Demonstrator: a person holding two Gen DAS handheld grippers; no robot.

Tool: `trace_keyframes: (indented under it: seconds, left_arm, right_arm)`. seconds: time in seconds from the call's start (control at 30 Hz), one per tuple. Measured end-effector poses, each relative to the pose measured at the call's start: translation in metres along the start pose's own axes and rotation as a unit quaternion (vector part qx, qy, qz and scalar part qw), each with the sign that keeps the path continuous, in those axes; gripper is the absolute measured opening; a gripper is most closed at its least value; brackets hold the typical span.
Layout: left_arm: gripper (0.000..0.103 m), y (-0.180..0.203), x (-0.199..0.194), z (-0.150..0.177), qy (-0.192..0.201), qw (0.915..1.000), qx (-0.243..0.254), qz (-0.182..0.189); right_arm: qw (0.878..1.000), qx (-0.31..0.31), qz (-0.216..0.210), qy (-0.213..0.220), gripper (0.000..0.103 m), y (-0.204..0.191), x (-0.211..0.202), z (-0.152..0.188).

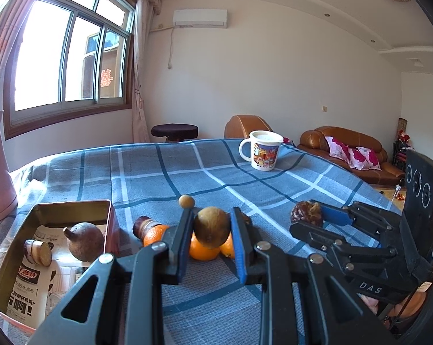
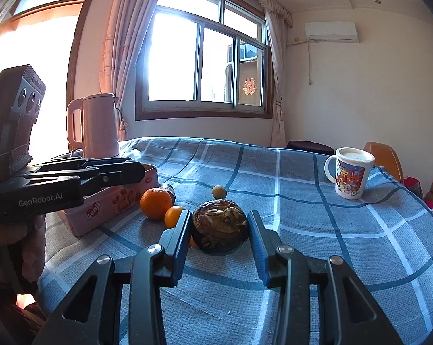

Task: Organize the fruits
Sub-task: 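Lift the kiwi with the left tool while the right tool lifts the dried fruit, then carry the kiwi over the tin box while the right tool carries the dried fruit there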

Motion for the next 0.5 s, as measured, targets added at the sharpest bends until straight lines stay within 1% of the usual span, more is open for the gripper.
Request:
trace_keyframes:
  seconds: [0.2, 0.5]
  left_arm:
    - [0.027, -0.002, -0.0018, 0.0, 0.002, 1.0, 0.001, -0.003]
    - [0.027, -0.0054, -0.0045, -0.0005, 0.001, 0.9999, 0.006, -0.009]
  right_arm:
    - [1.0, -0.006, -0.008, 0.01, 0.041, -0.0029, -0.0043, 0.0001]
    - [1.0, 0.006, -0.014, 0.006, 0.042, 0.0005, -0.0039, -0.0015]
Point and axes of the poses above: each gripper's, at about its wrist camera, not at the fingertips, and x roughly the way its jaws point, y to its right, z to its underside, the point moved 6 cm from there along x, roughly the way its jaws point, and after that the axes turned 5 degrees about x, right-handed, at the moved point
